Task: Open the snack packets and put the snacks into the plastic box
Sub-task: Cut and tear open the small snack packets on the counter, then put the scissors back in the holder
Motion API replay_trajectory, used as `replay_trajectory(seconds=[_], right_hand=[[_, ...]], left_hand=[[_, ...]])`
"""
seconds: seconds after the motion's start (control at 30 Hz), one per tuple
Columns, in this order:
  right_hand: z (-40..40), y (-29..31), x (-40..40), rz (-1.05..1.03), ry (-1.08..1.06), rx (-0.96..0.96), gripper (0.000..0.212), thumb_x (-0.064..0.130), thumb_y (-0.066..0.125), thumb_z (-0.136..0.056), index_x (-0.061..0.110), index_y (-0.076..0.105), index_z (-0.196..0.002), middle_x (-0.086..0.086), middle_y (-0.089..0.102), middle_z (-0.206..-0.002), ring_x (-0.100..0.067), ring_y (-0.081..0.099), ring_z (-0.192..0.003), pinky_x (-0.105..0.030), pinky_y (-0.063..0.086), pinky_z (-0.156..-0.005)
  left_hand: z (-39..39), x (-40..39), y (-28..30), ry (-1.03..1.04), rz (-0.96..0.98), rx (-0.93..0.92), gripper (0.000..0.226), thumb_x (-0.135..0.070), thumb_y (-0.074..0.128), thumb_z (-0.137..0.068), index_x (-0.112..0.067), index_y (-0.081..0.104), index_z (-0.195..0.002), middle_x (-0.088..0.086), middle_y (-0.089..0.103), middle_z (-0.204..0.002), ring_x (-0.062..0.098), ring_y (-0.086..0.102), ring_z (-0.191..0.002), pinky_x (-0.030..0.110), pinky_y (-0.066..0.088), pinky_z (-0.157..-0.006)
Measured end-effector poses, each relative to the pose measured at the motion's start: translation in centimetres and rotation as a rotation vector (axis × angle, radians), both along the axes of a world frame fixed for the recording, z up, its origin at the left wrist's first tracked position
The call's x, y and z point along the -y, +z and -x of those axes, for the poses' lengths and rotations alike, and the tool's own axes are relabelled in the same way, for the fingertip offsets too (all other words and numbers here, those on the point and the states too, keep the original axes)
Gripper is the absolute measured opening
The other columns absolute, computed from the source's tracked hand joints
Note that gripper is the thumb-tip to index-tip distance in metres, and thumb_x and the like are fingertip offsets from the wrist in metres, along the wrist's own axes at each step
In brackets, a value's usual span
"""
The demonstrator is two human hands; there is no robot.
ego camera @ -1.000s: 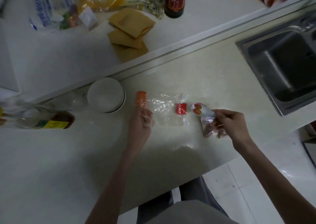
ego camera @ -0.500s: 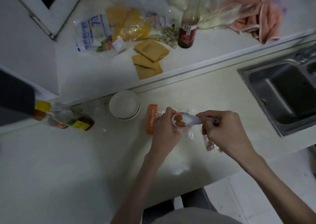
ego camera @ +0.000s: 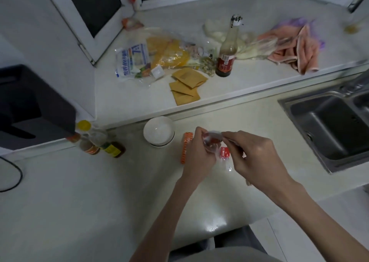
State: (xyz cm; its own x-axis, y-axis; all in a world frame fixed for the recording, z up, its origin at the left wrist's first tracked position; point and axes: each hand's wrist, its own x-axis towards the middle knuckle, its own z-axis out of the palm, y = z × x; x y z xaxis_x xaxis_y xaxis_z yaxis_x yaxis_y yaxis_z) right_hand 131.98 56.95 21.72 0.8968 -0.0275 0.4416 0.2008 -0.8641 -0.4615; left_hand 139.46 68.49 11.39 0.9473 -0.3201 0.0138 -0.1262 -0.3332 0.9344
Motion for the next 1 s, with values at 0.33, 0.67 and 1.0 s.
replay_trajectory(seconds=[0.33,0.67,1.0], right_hand=[[-1.4,0.3,-1.1,-0.548,-0.156,-0.025,0.011,0.013,0.062,-0.090,0.014,0.073,-0.089,0.009,0.064,-0.060,-0.009,0.060,-0.052,-0.017,0.046,-0.052],[-7.7,0.4,-4.3,-0.551,0.001,-0.215,0.030,0.021,0.046,-0.098,0.014,0.068,-0.078,0.000,0.062,-0.054,-0.012,0.057,-0.048,-0.023,0.044,-0.056],[-17.2,3.9,-21.7,-0.317,0.457,-0.209,0.023,0.013,0.049,-0.096,0.008,0.071,-0.090,0.005,0.062,-0.063,-0.007,0.053,-0.054,-0.024,0.041,-0.063]], left_hand=[[-0.5,-2.7,0.3,0.090,0.100,-0.155,0.032,-0.027,0.070,-0.079,-0.042,0.042,-0.083,0.003,0.058,-0.075,0.019,0.058,-0.049,0.036,0.050,-0.042],[-1.3,-10.1,2.2,0.253,0.408,-0.343,0.035,-0.014,0.067,-0.090,-0.018,0.044,-0.116,0.013,0.063,-0.081,0.024,0.058,-0.049,0.035,0.053,-0.049],[1.8,-23.5,3.9,0.580,0.680,-0.287,0.046,-0.024,0.068,-0.087,0.006,0.044,-0.112,0.012,0.054,-0.059,0.024,0.051,-0.041,0.027,0.044,-0.037]])
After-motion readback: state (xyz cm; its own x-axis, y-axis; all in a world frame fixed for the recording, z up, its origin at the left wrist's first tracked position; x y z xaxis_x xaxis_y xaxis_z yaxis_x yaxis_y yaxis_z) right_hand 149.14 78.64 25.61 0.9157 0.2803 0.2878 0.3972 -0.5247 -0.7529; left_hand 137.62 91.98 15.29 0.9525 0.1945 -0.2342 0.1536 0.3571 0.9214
